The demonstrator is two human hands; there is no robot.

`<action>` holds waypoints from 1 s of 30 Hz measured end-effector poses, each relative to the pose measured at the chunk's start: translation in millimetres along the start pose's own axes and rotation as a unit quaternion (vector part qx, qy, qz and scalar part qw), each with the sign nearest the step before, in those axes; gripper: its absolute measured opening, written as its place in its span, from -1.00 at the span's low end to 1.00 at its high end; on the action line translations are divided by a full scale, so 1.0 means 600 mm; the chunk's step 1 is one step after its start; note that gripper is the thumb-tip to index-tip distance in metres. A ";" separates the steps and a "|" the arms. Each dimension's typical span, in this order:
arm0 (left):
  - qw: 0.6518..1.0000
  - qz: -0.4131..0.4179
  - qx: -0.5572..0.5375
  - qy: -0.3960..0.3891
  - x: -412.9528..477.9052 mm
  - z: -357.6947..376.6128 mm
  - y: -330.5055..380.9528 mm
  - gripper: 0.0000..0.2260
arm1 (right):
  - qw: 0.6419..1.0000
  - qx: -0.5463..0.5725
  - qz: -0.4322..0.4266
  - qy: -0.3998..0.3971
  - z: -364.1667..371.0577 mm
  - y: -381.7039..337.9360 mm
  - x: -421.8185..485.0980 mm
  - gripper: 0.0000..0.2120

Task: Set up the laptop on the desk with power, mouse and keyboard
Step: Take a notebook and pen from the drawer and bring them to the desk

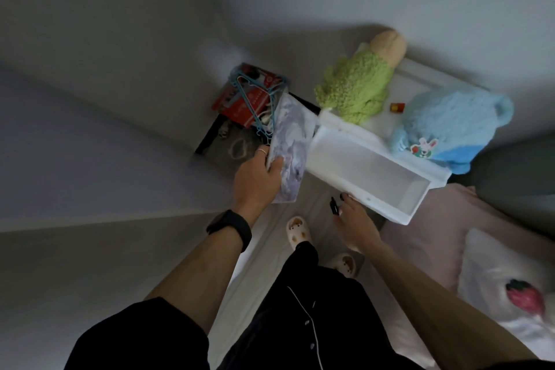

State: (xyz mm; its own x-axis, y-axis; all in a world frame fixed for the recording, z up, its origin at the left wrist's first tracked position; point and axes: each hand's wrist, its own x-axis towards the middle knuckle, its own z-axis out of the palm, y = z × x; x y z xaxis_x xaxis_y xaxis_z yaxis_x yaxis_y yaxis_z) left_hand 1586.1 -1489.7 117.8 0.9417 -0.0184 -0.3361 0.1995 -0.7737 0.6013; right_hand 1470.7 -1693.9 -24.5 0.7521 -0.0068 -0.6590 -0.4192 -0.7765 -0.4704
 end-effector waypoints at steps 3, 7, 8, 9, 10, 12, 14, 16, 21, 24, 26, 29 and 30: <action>1.000 -0.014 0.010 -0.002 0.021 -0.012 -0.005 -0.79 | 0.997 0.048 0.047 0.029 -0.030 -0.021 0.035 -0.67; 0.998 -0.022 0.050 -0.025 0.049 -0.010 -0.023 -0.82 | 0.995 0.047 0.063 0.054 -0.063 -0.026 0.076 -0.74; 0.997 -0.023 0.059 -0.032 0.054 -0.007 -0.025 -0.83 | 0.995 0.041 0.057 0.064 -0.071 -0.024 0.080 -0.75; 0.997 -0.030 0.066 -0.041 0.058 -0.002 -0.028 -0.84 | 0.996 0.034 0.049 0.071 -0.078 -0.020 0.086 -0.75; 0.996 -0.038 0.070 -0.049 0.060 0.007 -0.031 -0.84 | 0.996 0.030 0.040 0.075 -0.084 -0.013 0.092 -0.74; 0.994 -0.055 0.073 -0.065 0.056 0.024 -0.035 -0.83 | 0.996 0.024 0.021 0.083 -0.099 0.002 0.098 -0.73; 0.989 -0.080 0.089 -0.085 0.051 0.039 -0.036 -0.79 | 0.996 0.007 0.004 0.089 -0.116 0.014 0.102 -0.74; 0.983 -0.107 0.115 -0.097 0.045 0.054 -0.030 -0.74 | 0.996 -0.016 -0.016 0.084 -0.131 0.026 0.106 -0.77; 0.968 -0.177 0.154 -0.095 0.007 0.093 -0.016 -0.70 | 0.999 -0.022 -0.043 0.006 -0.153 0.031 0.088 -0.71; 0.964 -0.226 0.122 -0.073 -0.033 0.118 -0.007 -0.69 | 0.997 0.001 -0.067 -0.024 -0.172 0.033 0.066 -0.81; 0.959 -0.262 0.098 -0.042 -0.076 0.120 0.004 -0.69 | 0.994 0.000 -0.105 -0.042 -0.195 0.017 0.042 -0.84; 0.954 -0.285 0.089 -0.027 -0.125 0.121 0.007 -0.73 | 0.989 -0.021 -0.125 -0.079 -0.211 -0.006 0.018 -0.86; 0.952 -0.293 0.082 -0.020 -0.144 0.117 0.003 -0.75 | 0.987 -0.019 -0.132 -0.093 -0.209 -0.018 0.006 -0.87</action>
State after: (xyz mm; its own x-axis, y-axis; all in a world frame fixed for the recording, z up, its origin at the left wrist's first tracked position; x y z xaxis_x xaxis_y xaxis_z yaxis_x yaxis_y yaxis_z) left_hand 1485.8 -1534.0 97.1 0.6706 0.4254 -0.6078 0.6393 -0.7470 0.1825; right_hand 1541.8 -1764.8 51.5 0.7252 0.3109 -0.6144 -0.1996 -0.7591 -0.6196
